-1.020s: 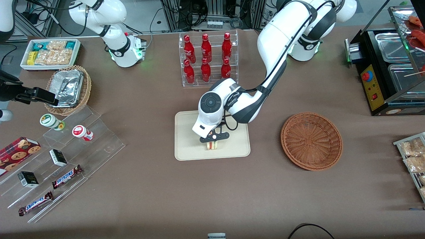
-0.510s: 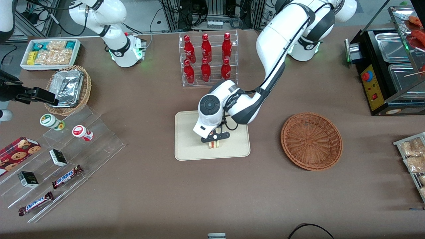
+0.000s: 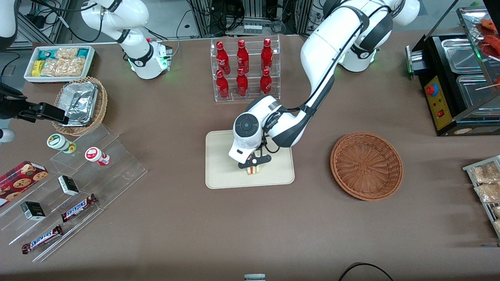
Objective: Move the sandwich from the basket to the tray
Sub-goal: 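Lower the sandwich onto the tray center, then open the left gripper to release the sandwich on the tray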
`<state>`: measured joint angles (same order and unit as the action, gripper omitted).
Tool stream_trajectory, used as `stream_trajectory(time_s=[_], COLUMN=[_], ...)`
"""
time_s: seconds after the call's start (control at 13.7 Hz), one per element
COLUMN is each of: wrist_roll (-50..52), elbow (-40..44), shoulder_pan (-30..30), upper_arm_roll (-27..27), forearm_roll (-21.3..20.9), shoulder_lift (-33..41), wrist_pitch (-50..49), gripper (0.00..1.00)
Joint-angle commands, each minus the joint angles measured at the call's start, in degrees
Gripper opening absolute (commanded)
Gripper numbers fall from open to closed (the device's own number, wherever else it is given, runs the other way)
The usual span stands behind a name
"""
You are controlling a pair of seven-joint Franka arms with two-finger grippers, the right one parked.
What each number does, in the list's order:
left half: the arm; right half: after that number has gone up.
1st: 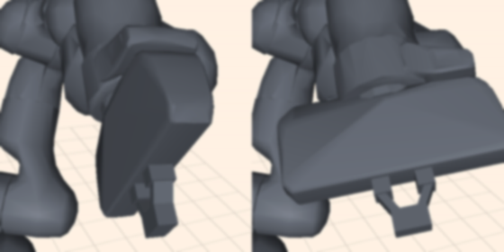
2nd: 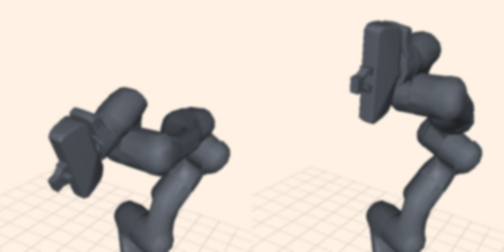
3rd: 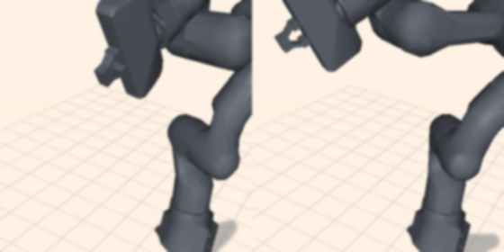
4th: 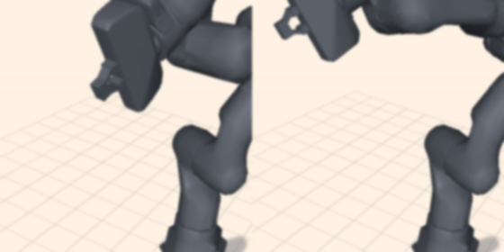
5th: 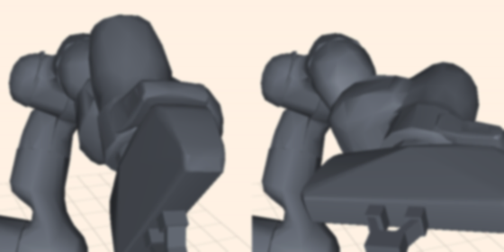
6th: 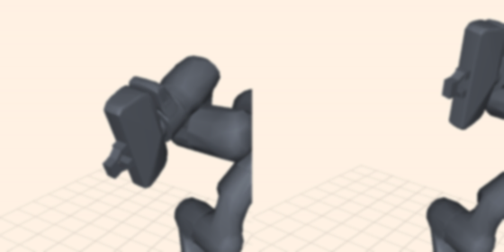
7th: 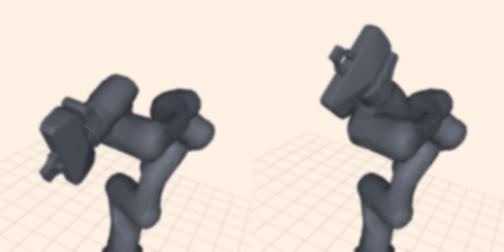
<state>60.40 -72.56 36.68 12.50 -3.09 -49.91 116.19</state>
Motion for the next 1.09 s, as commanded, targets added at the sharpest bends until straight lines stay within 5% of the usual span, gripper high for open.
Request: stream_trajectory(time_s=[0.0, 0.58, 1.02], wrist_roll=[1.2, 0.1, -9.0], elbow=[2.2, 2.3, 1.5], shoulder_pan=[0.9, 0.0, -6.1], upper_arm_roll=[-0.6, -0.7, -0.9], forearm_roll=[-0.6, -0.6, -0.7], shoulder_lift=[-0.6, 5.7, 12.5], wrist_pitch=[-0.4, -4.4, -14.5], gripper=[1.0, 1.0, 1.0])
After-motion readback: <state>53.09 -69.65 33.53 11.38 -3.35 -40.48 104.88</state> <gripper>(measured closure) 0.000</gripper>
